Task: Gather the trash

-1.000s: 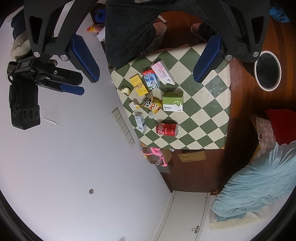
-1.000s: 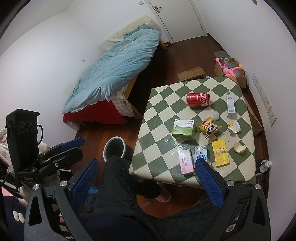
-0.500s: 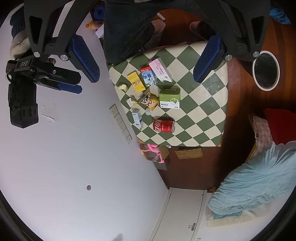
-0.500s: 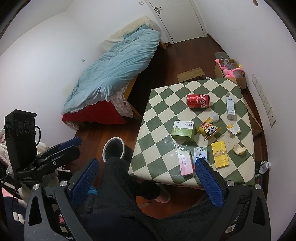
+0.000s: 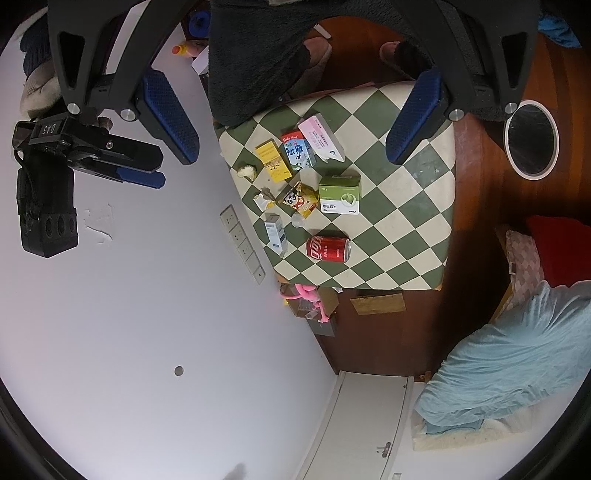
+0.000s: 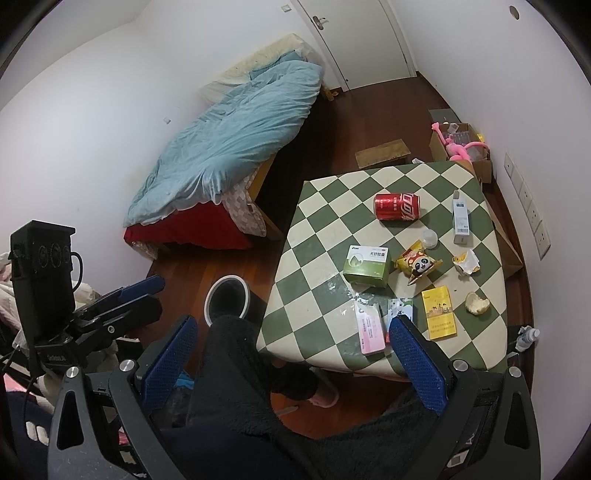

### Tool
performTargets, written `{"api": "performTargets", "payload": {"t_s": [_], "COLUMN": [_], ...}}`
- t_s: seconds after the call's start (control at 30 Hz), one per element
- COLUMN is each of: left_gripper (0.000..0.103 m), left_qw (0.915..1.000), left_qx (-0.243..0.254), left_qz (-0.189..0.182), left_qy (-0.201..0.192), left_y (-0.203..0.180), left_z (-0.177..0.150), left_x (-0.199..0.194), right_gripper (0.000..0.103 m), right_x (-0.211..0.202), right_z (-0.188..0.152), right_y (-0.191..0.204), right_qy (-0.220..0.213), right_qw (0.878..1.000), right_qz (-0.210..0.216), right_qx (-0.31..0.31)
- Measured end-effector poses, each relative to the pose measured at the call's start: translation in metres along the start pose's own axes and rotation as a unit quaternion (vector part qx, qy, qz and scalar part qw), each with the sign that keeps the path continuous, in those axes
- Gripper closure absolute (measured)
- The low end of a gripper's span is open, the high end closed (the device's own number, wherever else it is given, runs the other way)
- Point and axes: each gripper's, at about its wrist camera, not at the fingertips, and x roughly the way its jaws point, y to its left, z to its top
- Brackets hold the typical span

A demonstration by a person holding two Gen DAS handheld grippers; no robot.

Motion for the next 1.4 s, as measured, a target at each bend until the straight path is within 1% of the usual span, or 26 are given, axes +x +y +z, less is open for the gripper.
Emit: {"api": "performTargets", "payload": {"t_s": [0.07,0.1,0.13,0.6,0.73,0.77,0.8,0.9,0.97,1.03,1.13,1.17,1.2,1.3,1.33,1.4], "left_gripper": [0.000,0.000,0.000,0.000,0.000,0.000,0.000,0.000,0.000,0.000,0.000,0.000,0.000,0.000,0.000,0.000], "left_qw": [1.0000,1.0000,1.0000,1.0000,1.0000,0.9999,0.9994,0.9918,0.9844,0.9809,0.9764,0.9740,0.9720,0.9634,0.9607,0.9562], "left_qx": [-0.001,0.000,0.001,0.001,0.003,0.005,0.009,0.028,0.031,0.021,0.004,0.000,-0.002,-0.008,-0.010,-0.018], "left_qz": [-0.001,-0.001,0.000,-0.001,0.007,0.015,0.033,0.121,0.170,0.193,0.214,0.221,0.226,0.249,0.255,0.262], "left_qy": [0.000,0.000,0.000,-0.001,-0.001,-0.004,-0.009,-0.031,-0.031,-0.012,0.033,0.051,0.062,0.099,0.109,0.130], "left_y": [0.000,0.000,0.000,-0.001,-0.001,-0.002,-0.002,0.002,0.011,0.026,0.048,0.055,0.060,0.075,0.077,0.085], "left_z": [0.000,0.000,0.000,0.001,0.002,0.002,0.003,0.005,0.005,0.003,-0.006,-0.011,-0.015,-0.030,-0.034,-0.042], "left_x": [0.000,0.000,0.000,-0.002,0.001,0.002,0.006,0.026,0.051,0.082,0.134,0.155,0.170,0.216,0.224,0.245], "right_gripper": [0.000,0.000,0.000,0.000,0.000,0.000,0.000,0.000,0.000,0.000,0.000,0.000,0.000,0.000,0.003,0.014], "right_x": [0.000,-0.002,-0.001,-0.004,-0.005,-0.005,-0.005,-0.002,0.003,0.015,0.041,0.051,0.066,0.108,0.123,0.151], "right_z": [-0.001,0.007,0.009,0.009,0.011,0.013,0.014,0.017,0.016,0.015,0.000,-0.003,-0.007,-0.019,-0.022,-0.027], "right_y": [0.000,0.005,0.005,0.007,0.008,0.007,0.007,-0.002,-0.011,-0.026,-0.067,-0.080,-0.096,-0.136,-0.148,-0.169], "right_qy": [0.000,0.001,0.001,0.000,-0.003,-0.005,-0.009,-0.018,-0.024,-0.028,-0.020,-0.016,-0.007,0.019,0.032,0.047], "right_qw": [1.000,1.000,1.000,1.000,1.000,1.000,1.000,0.999,0.997,0.994,0.989,0.987,0.984,0.976,0.973,0.971], "right_qz": [0.000,0.000,0.000,0.001,0.001,-0.001,-0.006,-0.033,-0.060,-0.090,-0.118,-0.124,-0.138,-0.174,-0.180,-0.189], "right_qx": [0.000,-0.001,-0.002,-0.002,-0.001,0.000,0.003,0.022,0.034,0.052,0.089,0.101,0.115,0.131,0.139,0.141]}}
